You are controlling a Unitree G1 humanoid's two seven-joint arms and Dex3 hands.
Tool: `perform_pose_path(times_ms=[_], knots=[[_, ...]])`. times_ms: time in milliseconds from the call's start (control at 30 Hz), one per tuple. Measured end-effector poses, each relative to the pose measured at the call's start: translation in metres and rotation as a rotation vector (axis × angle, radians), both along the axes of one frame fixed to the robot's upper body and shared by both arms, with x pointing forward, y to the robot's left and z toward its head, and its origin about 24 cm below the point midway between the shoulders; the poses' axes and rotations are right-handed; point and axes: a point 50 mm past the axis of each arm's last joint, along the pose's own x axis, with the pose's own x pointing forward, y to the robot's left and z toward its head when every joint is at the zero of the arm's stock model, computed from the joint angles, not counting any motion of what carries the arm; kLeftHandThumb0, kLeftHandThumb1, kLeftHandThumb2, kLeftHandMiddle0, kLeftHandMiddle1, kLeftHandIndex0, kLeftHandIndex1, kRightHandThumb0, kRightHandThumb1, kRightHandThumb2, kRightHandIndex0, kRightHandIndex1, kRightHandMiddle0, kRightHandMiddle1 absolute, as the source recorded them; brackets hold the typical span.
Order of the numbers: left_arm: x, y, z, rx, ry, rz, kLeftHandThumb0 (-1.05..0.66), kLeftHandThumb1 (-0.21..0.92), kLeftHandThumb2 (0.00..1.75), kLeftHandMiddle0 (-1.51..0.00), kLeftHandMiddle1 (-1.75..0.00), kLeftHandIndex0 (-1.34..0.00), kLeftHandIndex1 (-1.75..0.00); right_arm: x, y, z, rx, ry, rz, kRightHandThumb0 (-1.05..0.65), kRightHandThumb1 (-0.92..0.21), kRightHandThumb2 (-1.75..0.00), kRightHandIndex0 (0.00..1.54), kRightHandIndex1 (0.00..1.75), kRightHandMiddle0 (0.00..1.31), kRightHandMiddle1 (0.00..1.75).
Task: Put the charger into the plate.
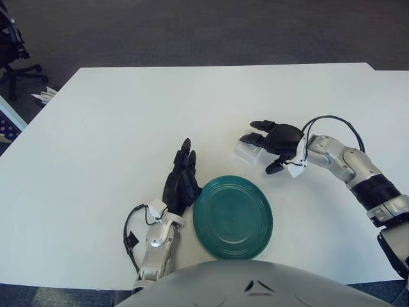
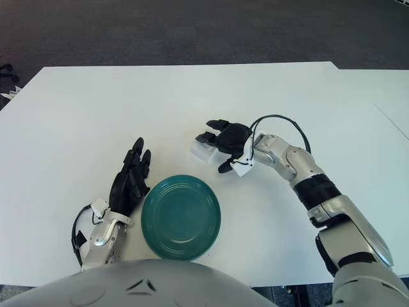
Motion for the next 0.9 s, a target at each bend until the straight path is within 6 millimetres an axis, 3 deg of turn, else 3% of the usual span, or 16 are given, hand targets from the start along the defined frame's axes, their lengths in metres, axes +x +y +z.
perform_pose_path(times_ms=[533,900], knots=[[0.000,0.000,-0.001,-0.005,-0.004,0.007,-1.05,0.92,0.95,0.00,0.00,0.00,0.00,0.011,0.003,0.003,0.001,0.037,0.019,-0.81,-0.92,-0.57,0.21,0.02,0.00,0.48],[0.000,-0.001,-0.001,-0.015,-0.008,0.014,-1.05,0.92,0.96,0.00,0.00,-0.01,-0.01,0.023,0.006,0.009,-0.052,0.069,0.027,-0.82,-0.92,-0.57,0.26,0.02,0.00,0.41]])
